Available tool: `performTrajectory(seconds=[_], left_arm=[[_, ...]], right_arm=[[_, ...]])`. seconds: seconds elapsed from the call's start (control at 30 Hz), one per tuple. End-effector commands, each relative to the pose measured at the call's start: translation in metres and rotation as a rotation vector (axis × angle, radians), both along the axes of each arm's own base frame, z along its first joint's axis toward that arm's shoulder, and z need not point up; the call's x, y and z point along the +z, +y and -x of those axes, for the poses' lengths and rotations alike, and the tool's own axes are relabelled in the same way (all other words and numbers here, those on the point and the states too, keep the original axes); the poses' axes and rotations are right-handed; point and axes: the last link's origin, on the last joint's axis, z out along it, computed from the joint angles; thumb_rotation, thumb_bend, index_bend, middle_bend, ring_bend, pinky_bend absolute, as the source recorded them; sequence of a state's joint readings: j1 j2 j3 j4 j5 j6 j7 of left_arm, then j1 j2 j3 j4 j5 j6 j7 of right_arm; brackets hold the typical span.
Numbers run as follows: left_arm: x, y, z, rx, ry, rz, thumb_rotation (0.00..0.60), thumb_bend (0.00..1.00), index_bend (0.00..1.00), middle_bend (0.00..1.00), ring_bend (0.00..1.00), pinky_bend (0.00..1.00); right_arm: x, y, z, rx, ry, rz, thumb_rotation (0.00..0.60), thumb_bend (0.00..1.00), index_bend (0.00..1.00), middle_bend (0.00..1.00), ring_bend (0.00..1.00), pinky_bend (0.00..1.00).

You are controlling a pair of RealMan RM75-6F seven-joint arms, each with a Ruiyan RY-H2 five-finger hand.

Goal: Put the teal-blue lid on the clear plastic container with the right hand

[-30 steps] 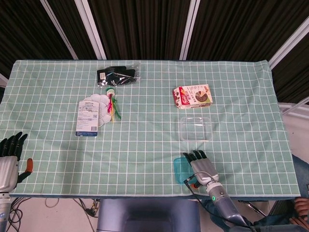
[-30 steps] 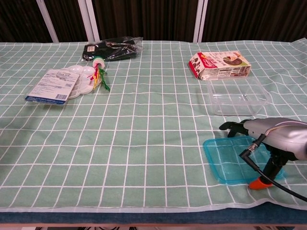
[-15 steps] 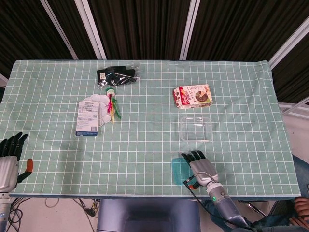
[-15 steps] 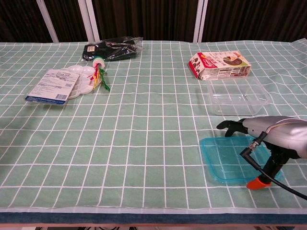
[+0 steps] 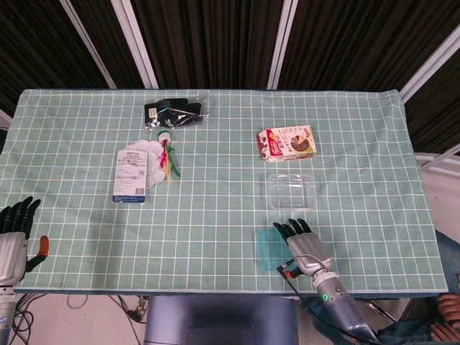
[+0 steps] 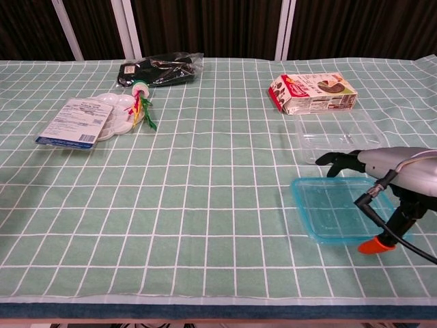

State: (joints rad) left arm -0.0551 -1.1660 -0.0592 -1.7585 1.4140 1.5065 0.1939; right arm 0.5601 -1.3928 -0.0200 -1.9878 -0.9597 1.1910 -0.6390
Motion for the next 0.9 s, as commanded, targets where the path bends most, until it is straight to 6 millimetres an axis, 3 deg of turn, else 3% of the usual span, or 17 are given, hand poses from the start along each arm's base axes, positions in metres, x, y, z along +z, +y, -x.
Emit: performTrajectory(seconds=[0.03,0.27,0.43,0.9], left_arm=[[0.0,0.0,0.0,0.0,0.0,0.001,0.6,0.54,0.03,0.0,0.0,0.0],[0.0,0.0,-0.001,-0.002,-0.001,-0.001,0.6,0.54,0.03,0.0,0.0,0.0],[-0.001,0.0,-0.001,-0.003,0.0,0.0,0.6,0.54,0.03,0.0,0.0,0.0],[0.002,0.004,0.001,0.016,-0.011,-0.01,0.6,0.54,0.03,0.0,0.0,0.0]], right_arm=[[0.017,0.002,-0.001,0.002,-0.014,0.034,0.6,0.19,0.0,0.37,0.04,0.0],[0.049,0.001,-0.007,-0.003,-0.042,0.087,0.6,0.19,0.0,0.37,0.04,0.0],[0.063,-0.01,-0.011,0.005,-0.036,0.117,0.6,0.19,0.0,0.37,0.04,0.0],[0.07,-0.102,-0.034,-0.045,0.067,0.121,0.6,0.19,0.0,0.37,0.04,0.0]])
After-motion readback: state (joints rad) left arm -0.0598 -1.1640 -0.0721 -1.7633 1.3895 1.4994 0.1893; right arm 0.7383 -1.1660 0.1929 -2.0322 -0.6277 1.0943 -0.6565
